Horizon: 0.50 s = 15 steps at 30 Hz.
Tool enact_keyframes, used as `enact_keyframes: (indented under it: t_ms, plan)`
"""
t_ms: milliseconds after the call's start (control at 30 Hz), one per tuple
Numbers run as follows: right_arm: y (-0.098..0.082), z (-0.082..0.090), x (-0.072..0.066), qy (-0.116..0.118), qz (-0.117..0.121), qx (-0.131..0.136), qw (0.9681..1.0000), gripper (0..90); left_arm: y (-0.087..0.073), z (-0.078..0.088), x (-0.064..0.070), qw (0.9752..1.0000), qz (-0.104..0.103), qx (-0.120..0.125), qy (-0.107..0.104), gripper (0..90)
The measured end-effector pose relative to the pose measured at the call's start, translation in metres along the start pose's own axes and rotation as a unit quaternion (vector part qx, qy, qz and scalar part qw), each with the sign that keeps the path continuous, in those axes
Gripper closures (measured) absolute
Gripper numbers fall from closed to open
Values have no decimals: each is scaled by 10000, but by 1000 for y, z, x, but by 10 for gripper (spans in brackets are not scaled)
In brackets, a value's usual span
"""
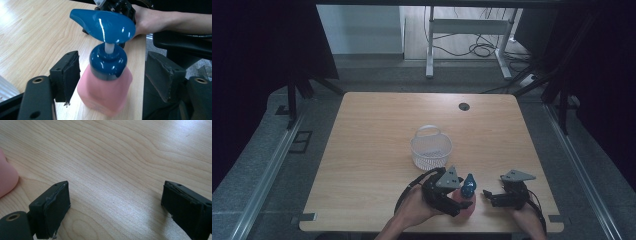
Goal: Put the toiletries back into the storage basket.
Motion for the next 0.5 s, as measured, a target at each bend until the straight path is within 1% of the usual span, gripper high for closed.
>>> enact_keyframes:
  t_ms: [233, 433, 500]
  plan:
    - [0, 0, 0, 3, -7, -4, 10000, 82, 4, -11, -1, 9999, -79, -104, 88, 368]
    - [0, 0, 0, 6, -6, -5, 10000, 82, 3, -16, -2, 9997, -110, -162, 153, 481]
    - [0, 0, 0, 6, -7, -5, 10000, 82, 3, -15, -2, 9998, -89, -130, 115, 496]
Point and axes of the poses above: each handheld gripper's, and its own axes: z roughly backward along the jaws, y roughly out of its top, x roughly to its right, the point moved 3 cm from there along -z, roughly forward along the jaws, and after that the axes turned 8 degrees about -x, right-handed, at the moved point
